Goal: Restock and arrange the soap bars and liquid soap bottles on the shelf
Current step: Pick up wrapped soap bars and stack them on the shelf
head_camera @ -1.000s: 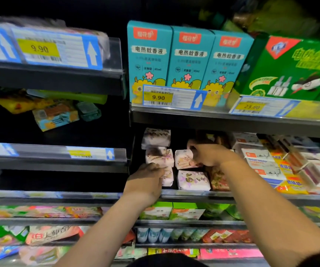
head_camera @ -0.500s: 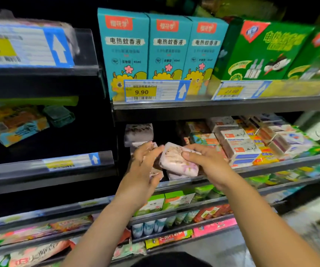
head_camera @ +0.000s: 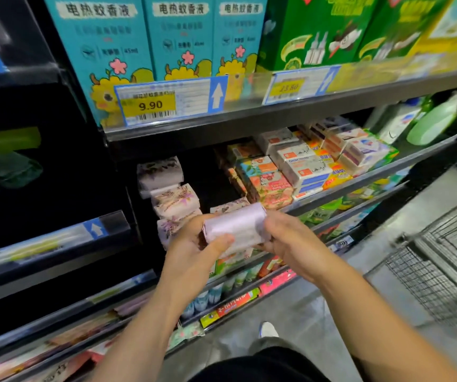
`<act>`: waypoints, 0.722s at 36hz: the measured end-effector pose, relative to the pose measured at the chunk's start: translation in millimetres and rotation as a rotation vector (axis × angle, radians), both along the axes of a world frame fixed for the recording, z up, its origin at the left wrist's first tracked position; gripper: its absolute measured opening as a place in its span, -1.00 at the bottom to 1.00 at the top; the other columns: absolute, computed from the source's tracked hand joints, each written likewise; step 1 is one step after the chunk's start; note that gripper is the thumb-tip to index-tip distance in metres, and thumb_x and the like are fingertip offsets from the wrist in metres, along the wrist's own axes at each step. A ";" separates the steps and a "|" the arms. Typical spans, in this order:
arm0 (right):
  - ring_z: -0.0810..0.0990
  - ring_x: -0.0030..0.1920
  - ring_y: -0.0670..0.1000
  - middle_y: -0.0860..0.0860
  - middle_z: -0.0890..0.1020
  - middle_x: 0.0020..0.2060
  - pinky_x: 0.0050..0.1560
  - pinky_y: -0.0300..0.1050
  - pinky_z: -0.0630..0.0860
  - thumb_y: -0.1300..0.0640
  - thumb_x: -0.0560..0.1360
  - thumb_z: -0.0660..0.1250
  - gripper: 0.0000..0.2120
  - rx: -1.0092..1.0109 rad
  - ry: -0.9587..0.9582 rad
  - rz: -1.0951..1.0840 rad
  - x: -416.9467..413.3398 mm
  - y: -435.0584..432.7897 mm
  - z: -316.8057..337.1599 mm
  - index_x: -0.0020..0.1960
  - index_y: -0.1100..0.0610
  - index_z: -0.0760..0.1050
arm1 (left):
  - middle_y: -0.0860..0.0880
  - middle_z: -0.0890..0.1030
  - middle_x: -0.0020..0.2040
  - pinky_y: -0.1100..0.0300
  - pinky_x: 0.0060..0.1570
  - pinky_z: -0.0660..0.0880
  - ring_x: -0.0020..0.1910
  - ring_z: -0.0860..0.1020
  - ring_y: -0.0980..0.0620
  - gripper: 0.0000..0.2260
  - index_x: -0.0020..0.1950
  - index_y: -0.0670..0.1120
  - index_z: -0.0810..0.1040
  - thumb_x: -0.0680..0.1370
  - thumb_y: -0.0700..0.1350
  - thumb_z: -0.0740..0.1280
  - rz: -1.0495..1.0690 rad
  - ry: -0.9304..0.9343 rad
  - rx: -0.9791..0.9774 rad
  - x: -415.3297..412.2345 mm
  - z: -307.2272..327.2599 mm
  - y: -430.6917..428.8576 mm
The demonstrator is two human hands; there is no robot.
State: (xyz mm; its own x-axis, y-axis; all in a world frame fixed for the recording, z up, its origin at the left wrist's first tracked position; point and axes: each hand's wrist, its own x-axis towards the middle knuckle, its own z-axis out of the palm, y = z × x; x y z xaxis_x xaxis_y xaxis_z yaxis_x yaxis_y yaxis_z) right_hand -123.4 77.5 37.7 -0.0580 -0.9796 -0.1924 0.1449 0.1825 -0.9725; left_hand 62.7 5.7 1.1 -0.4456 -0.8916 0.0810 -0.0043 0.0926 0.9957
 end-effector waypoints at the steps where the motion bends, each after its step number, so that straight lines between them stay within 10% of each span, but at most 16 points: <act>1: 0.62 0.17 0.09 0.00 0.69 0.05 0.22 -0.03 0.55 -0.06 0.46 0.44 -0.77 -0.029 0.041 -0.016 1.1 1.8 -0.6 0.08 -0.03 0.67 | 0.11 0.65 -0.01 0.08 -0.04 0.56 0.01 0.63 0.06 -0.72 0.07 0.26 0.58 0.37 0.10 0.45 0.005 -0.008 0.012 -0.3 0.6 0.7; 7: 0.67 -0.10 0.07 0.10 0.70 -0.04 -0.12 0.06 0.63 0.09 0.46 0.42 -0.77 -0.018 0.101 -0.166 13.5 7.8 -6.7 0.11 0.08 0.64 | 0.30 0.54 0.21 -0.03 0.21 0.54 0.22 0.55 0.17 -0.60 0.19 0.45 0.44 0.47 0.05 0.44 -0.070 -0.094 -0.125 2.4 4.3 1.9; 14: 0.63 -0.36 0.19 0.10 0.65 0.00 -0.53 -0.14 0.52 0.20 0.58 0.34 -0.76 -0.024 -0.044 -0.268 14.7 13.8 -10.9 0.23 0.03 0.52 | 0.26 0.24 0.47 0.45 0.37 0.24 0.43 0.18 0.43 -0.41 0.28 0.22 0.49 0.36 -0.15 0.61 -0.260 -0.197 -0.325 12.9 -5.3 6.7; 21: 0.70 -0.28 0.13 0.25 0.66 -0.03 -0.28 -0.13 0.66 0.17 0.40 0.49 -0.52 0.011 -0.277 -0.110 2.8 21.1 -7.0 0.29 0.20 0.51 | 0.34 0.49 0.19 0.04 0.28 0.49 0.24 0.51 0.19 -0.52 0.24 0.30 0.53 0.39 -0.07 0.53 -0.168 -0.172 -0.237 8.1 -5.5 0.1; 26: 0.69 -0.24 0.12 0.16 0.66 -0.01 -0.36 -0.16 0.56 0.21 0.40 0.46 -0.62 0.038 0.011 -0.093 -10.6 27.7 -6.6 0.21 0.03 0.60 | 0.31 0.64 0.02 0.14 0.07 0.55 0.02 0.61 0.24 -0.68 0.09 0.33 0.56 0.45 0.01 0.53 -0.127 -0.208 -0.111 7.1 1.8 -1.4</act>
